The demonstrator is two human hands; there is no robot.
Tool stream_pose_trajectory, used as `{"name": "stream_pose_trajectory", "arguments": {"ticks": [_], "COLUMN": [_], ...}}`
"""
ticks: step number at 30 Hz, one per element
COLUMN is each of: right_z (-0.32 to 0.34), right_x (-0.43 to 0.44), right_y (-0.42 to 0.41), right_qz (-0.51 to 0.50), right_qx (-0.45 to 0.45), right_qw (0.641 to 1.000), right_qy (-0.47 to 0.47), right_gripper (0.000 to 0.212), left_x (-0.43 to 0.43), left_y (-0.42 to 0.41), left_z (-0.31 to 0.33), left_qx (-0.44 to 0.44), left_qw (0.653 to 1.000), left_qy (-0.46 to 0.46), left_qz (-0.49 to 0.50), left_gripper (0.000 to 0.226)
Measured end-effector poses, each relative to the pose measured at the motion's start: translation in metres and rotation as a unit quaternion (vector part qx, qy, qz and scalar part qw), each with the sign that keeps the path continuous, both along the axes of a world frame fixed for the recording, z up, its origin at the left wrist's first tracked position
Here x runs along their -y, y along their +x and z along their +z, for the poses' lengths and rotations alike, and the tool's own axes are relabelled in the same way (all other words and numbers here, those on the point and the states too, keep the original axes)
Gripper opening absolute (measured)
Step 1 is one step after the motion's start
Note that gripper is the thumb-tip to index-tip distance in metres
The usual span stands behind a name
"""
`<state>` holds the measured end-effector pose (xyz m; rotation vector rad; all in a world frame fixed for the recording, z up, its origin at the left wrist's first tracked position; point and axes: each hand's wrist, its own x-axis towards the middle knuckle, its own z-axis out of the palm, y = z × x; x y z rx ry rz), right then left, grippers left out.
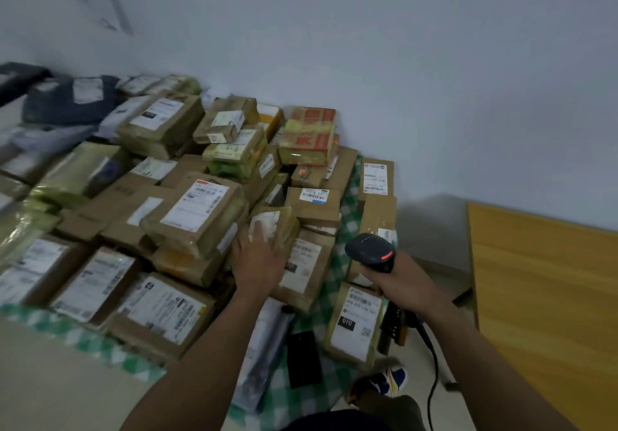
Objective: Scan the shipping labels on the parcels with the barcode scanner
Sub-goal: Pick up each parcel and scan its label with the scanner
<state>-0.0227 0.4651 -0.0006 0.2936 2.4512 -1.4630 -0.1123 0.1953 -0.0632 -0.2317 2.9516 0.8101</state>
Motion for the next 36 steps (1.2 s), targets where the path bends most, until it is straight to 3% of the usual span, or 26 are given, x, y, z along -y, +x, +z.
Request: {"name": "stream_pose_trajectory", "arguments": {"ticks": [4,11,13,15,19,21,24,31,33,36], "right_z": [0.002,0.007,0.007,0.007,0.004,0.002,0.000,-0.001,0.004,0.014], "right_x": [0.016,0.019,0.018,0.017,0.018,0.018,0.017,0.016,0.017,0.017], "right_y": [-0.006,-0.009,-0.010,-0.011,-0.009,-0.008,-0.009,-0.008,-0.007,-0.008], "right_qz": [0.014,0.029,0.029,0.028,0.036,0.039,0.034,0.015,-0.008,-0.067], "right_qx": [0.000,0.004,0.003,0.003,0.004,0.004,0.004,0.005,-0.008,-0.042], "right_qw": [1.000,1.000,1.000,1.000,0.999,0.999,0.999,1.000,1.000,0.993], "right_qy": [-0.013,0.000,0.011,0.008,0.016,0.021,0.014,-0.002,-0.029,-0.087], "right_gripper": [0.050,0.050,0.052,0.052,0.054,0.055,0.054,0.051,0.046,0.039], "left_x": [0.016,0.006,0.005,0.004,0.000,-0.004,-0.010,-0.011,-0.015,-0.037], "left_y": [0.004,0.021,0.018,0.012,0.003,0.004,0.011,0.019,0.020,0.027], "left_z": [-0.014,-0.006,-0.003,0.002,0.007,0.007,0.004,0.010,0.023,0.043], "left_qx": [0.080,0.028,0.030,0.039,0.094,0.070,-0.014,-0.013,-0.012,-0.007], "left_qw": [0.993,0.997,0.998,0.999,0.995,0.997,0.999,0.958,0.930,0.856], "left_qy": [-0.058,-0.034,-0.004,0.022,-0.010,0.017,0.035,0.284,0.366,0.512], "left_qz": [-0.061,-0.070,-0.050,-0.012,-0.024,-0.024,-0.036,-0.016,0.019,0.069], "left_gripper": [0.082,0.052,0.068,0.098,0.134,0.120,0.078,0.043,0.043,0.042]}}
